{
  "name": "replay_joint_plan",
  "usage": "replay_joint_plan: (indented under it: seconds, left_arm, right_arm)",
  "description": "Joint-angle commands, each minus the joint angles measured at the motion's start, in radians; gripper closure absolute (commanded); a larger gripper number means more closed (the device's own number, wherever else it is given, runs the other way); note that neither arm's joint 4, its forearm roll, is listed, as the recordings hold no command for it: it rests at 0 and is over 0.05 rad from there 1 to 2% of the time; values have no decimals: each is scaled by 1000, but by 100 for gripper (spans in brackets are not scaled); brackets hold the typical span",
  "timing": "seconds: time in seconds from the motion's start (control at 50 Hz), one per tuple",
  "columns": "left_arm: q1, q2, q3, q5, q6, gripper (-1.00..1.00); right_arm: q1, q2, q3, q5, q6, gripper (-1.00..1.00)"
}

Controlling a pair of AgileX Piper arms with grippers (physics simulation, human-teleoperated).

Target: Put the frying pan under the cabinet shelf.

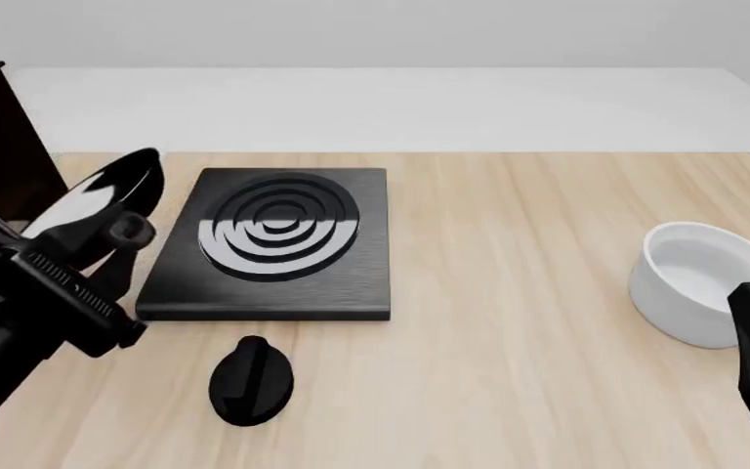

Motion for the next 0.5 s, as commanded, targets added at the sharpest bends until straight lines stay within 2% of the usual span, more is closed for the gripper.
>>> replay_joint_plan:
  seconds: [0.02,0.22,0.5]
  left_arm:
    - [16,-11,-3,-16,-5,100]
    - [44,-27,3,-5,-19,100]
    - [88,19,27,-62,-65,100]
  right_arm:
    - [0,0,0,0,0,-100]
    - [0,0,0,0,0,-100]
    - [0,0,0,0,0,-100]
